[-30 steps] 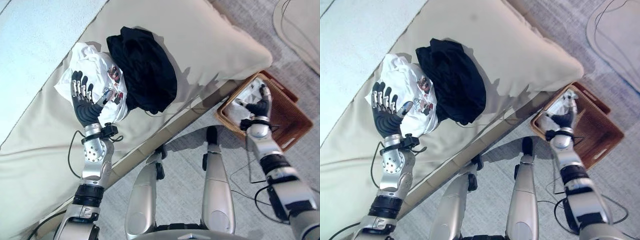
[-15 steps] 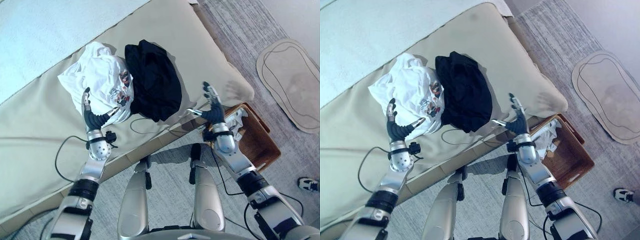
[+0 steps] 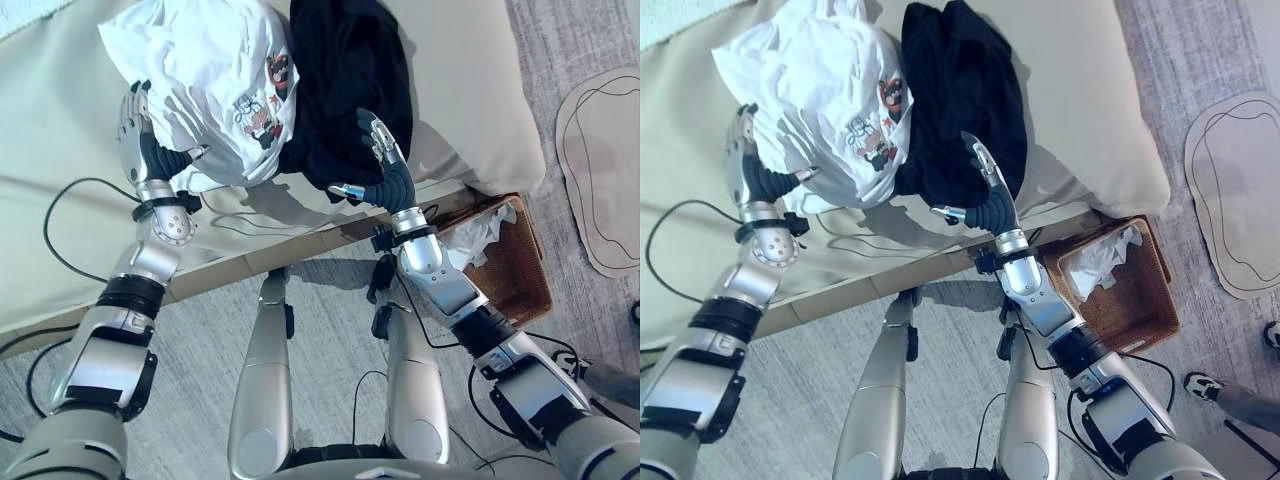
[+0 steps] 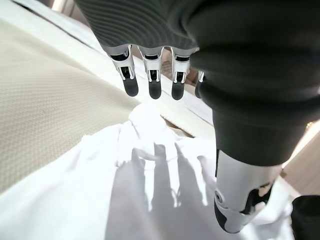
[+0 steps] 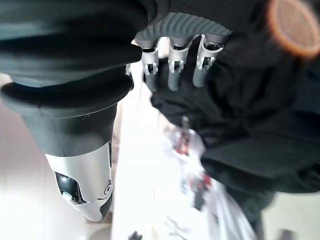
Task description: Pick up clothes into the bucket
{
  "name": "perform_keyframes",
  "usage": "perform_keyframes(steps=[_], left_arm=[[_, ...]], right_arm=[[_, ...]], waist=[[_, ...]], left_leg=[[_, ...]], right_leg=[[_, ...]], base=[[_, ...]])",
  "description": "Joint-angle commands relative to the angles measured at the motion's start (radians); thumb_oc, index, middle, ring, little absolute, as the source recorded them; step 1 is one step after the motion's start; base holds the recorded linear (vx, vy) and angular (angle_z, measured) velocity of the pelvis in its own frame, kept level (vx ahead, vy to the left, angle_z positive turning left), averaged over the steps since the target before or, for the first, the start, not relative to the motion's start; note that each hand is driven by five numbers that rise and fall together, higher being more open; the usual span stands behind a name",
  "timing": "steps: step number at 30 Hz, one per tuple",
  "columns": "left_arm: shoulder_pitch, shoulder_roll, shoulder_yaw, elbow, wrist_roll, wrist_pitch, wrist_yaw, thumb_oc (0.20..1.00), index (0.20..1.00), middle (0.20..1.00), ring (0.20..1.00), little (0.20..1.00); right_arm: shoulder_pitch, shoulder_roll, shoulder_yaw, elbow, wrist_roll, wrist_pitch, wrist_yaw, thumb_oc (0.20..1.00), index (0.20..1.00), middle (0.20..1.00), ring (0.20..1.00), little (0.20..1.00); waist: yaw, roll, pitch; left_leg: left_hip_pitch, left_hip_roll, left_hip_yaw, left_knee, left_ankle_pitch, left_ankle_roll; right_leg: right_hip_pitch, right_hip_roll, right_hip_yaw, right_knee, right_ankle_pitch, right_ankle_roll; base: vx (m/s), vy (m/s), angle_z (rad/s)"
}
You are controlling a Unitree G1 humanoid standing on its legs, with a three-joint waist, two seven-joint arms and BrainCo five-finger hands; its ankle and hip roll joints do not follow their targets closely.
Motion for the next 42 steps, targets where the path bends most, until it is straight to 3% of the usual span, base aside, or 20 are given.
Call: perform_keyframes(steps=[1,8,14,19,28,29,30,42], left_arm=[[-0.078,0.058,-0.001,-0.008,0.041,-0.004,0.03,1.0,1.0,1.0,1.0,1.0],[-0.19,0.081,-0.093,0.063,0.124,0.028,0.028,1.0,1.0,1.0,1.0,1.0],[-0.244,0.106,-0.169,0.069,0.182,0.019,-0.003,1.0,1.0,1.0,1.0,1.0],[-0.274,0.144,-0.28,0.037,0.266,-0.015,-0.057,1.0,1.0,1.0,1.0,1.0],[-0.351,0.141,-0.464,0.127,0.377,0.004,-0.189,1.0,1.0,1.0,1.0,1.0],[-0.351,0.135,-0.468,0.139,0.379,0.005,-0.199,0.674,0.674,0.674,0.674,0.674],[-0.343,0.125,-0.466,0.16,0.38,0.013,-0.225,0.2,0.2,0.2,0.2,0.2],[-0.243,0.105,-0.375,0.183,0.397,0.041,-0.239,0.2,0.2,0.2,0.2,0.2]], right_arm=[[0.016,0.01,-0.002,-0.097,0.006,-0.061,-0.009,1.0,1.0,1.0,1.0,1.0],[0.027,0.005,0.018,-0.098,0.002,-0.072,0.003,1.0,1.0,1.0,1.0,1.0],[0.043,-0.021,-0.001,-0.126,0.018,-0.088,0.016,1.0,1.0,1.0,1.0,1.0],[0.062,-0.04,-0.014,-0.135,0.038,-0.107,0.037,1.0,1.0,1.0,1.0,1.0],[0.076,-0.079,-0.043,-0.173,0.049,-0.108,0.065,1.0,1.0,1.0,1.0,1.0],[0.079,-0.076,-0.047,-0.171,0.05,-0.106,0.067,1.0,1.0,1.0,1.0,1.0],[0.088,-0.073,-0.059,-0.165,0.054,-0.102,0.071,1.0,1.0,1.0,1.0,1.0],[0.124,-0.055,-0.096,-0.133,0.055,-0.094,0.08,1.0,1.0,1.0,1.0,1.0]], waist=[[-0.004,-0.038,-0.013],[-0.045,-0.049,-0.013],[-0.065,-0.044,-0.013],[-0.082,-0.036,-0.013],[-0.106,-0.021,-0.013],[-0.108,-0.019,-0.013],[-0.111,-0.017,-0.013],[-0.103,-0.008,-0.013]], left_leg=[[-0.041,-0.023,0.052,0.143,-0.116,0.023],[-0.117,-0.027,0.053,0.148,-0.108,0.03],[-0.134,-0.032,0.06,0.134,-0.102,0.033],[-0.147,-0.03,0.071,0.134,-0.101,0.037],[-0.16,-0.024,0.086,0.139,-0.104,0.043],[-0.161,-0.025,0.088,0.141,-0.105,0.044],[-0.162,-0.023,0.092,0.144,-0.106,0.045],[-0.102,-0.025,0.096,0.134,-0.112,0.045]], right_leg=[[0.003,-0.017,0.009,-0.063,0.087,0.037],[-0.09,-0.015,0.023,-0.054,0.102,0.041],[-0.12,-0.019,0.035,-0.058,0.11,0.045],[-0.144,-0.017,0.051,-0.055,0.111,0.049],[-0.172,-0.018,0.069,-0.044,0.115,0.055],[-0.173,-0.018,0.073,-0.043,0.115,0.056],[-0.175,-0.017,0.075,-0.042,0.117,0.057],[-0.117,-0.016,0.072,-0.051,0.113,0.058]], base=[[-0.03,0.044,0.07],[-0.03,0.055,0.01],[-0.01,0.043,-0.04],[0.0,0.045,-0.08],[0.01,0.021,-0.05],[0.01,0.027,-0.04],[0.0,0.0,0.0],[0.0,0.0,0.0]])
